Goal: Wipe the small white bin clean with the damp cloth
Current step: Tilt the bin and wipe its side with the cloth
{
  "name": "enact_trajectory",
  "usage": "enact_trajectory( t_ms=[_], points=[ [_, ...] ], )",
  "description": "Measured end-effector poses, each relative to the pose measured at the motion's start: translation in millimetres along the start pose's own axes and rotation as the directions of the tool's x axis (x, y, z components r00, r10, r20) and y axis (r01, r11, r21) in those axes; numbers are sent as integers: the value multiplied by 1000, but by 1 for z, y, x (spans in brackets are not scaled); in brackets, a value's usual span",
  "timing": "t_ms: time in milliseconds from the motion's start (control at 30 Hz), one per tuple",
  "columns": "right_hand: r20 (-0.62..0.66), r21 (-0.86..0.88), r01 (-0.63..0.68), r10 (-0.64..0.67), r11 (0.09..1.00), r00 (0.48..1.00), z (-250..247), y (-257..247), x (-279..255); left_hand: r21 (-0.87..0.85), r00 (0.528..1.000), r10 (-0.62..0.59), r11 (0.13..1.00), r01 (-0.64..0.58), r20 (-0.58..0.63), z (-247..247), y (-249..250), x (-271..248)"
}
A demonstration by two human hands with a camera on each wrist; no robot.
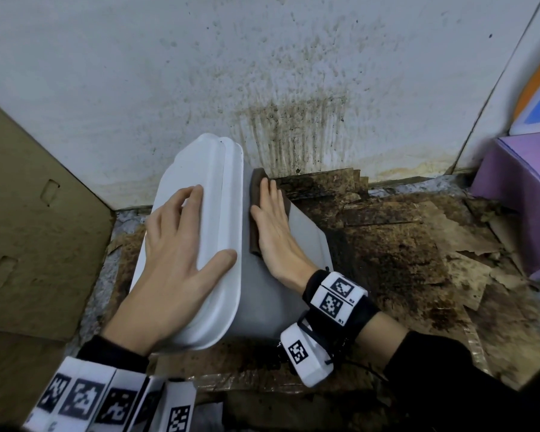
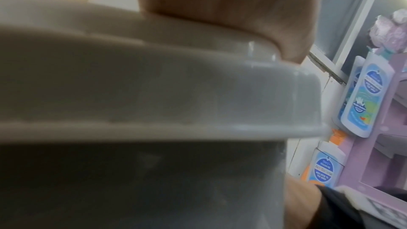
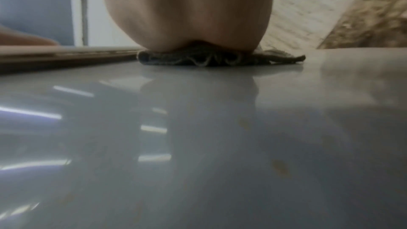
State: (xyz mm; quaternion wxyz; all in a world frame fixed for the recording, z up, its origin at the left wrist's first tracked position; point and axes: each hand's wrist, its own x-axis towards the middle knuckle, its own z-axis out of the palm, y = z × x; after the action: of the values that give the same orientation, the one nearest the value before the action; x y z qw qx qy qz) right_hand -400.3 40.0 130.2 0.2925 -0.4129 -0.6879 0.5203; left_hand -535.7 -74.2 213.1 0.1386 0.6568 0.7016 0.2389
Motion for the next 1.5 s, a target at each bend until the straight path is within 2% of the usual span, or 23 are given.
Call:
enact_trajectory(
  t_ms=[167,233,333,467,667,900,1033,1167,1400,1500],
  points=[
    [39,-91,175,-172,980,984,1,17,8,-22,1000,-18,1000,18,4,-2,-5,0],
    [60,-141,197,-190,970,980,-3,34,12,-26,1000,-23,999,23,5,-2,-7,-1],
    [89,-187,135,-120,973,989,-12,56,16,-42,999,-30,999,31,9,-4,-7,-2],
    [130,-236,-17,49,972,990,-30,83,14,-45,999,-38,998,38,14,-5,-7,-2],
    [128,-226,-242,275,944,953,-53,117,0,-56,1000,-26,998,26,9,-4,-5,-2],
    [18,-61,-319,321,946,947,-43,127,1,-68,999,-42,997,42,9,-6,-8,-3],
    [6,-49,-338,338,940,941,-39,116,6,-68,999,-38,997,39,8,-6,-9,-3],
    [23,-21,-267,268,963,963,-32,78,7,-51,1000,-20,998,21,8,-5,-6,-2],
    [96,100,-28,19,995,995,-8,-5,6,-25,1000,-3,1000,3,-4,-3,-5,-2],
    [136,-35,65,-59,997,989,-6,-6,3,-31,1000,4,1000,-4,-7,-3,-6,-2]
  ],
)
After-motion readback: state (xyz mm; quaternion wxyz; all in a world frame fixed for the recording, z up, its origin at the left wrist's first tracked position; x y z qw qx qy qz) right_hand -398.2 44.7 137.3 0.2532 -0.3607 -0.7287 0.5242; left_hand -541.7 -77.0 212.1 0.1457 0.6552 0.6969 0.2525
